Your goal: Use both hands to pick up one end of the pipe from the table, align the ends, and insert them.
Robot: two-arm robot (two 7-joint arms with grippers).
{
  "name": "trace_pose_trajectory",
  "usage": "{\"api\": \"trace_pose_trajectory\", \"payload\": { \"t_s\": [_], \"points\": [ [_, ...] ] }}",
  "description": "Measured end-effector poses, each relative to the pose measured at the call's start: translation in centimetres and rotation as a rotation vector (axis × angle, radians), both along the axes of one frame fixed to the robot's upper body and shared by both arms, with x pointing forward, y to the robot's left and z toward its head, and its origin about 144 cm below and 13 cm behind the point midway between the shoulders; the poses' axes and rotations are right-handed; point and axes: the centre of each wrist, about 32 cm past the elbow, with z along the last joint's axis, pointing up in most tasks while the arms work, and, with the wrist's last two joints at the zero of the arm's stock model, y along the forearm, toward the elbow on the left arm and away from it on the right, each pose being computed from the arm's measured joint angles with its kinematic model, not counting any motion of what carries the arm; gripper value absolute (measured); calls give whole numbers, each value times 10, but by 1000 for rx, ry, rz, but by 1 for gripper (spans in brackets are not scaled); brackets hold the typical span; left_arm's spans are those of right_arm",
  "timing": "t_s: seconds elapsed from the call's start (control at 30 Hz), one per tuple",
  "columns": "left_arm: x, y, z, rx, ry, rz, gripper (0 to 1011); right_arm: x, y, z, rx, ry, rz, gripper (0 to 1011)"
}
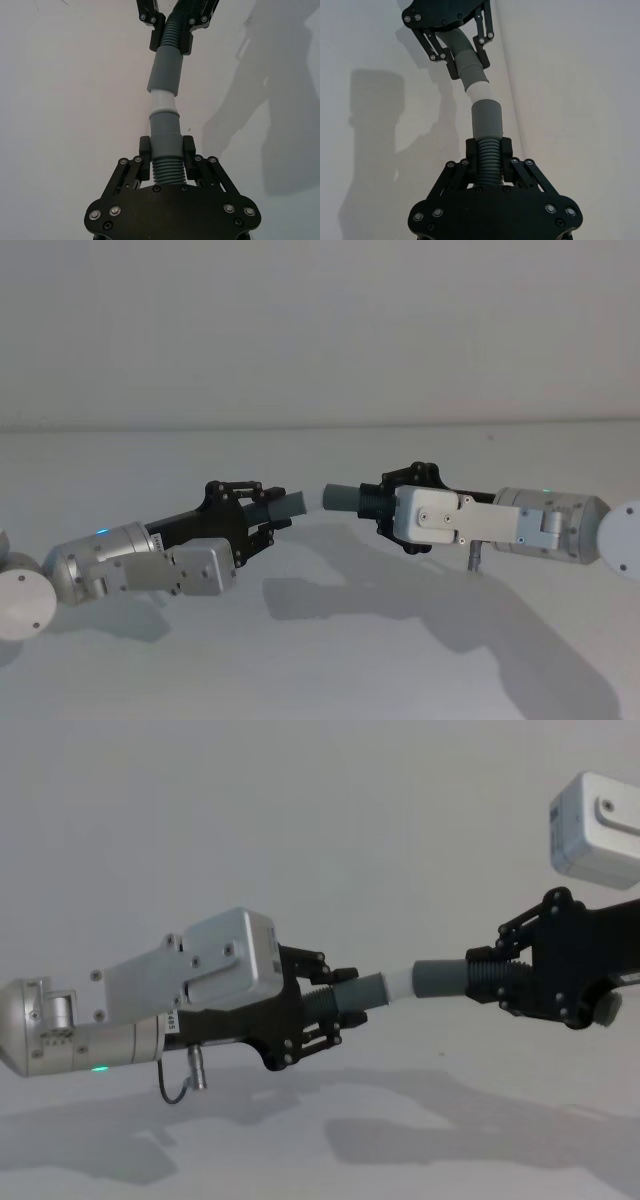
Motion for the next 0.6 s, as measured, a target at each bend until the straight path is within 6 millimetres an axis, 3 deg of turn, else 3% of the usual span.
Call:
{"api": "trace_pose_trajectory", "payload": {
  "t_s": [0.6],
  "points": [
    [0, 1, 0, 2, 0, 2, 348, 5, 3, 2, -3, 22, 15, 249]
  ]
}}
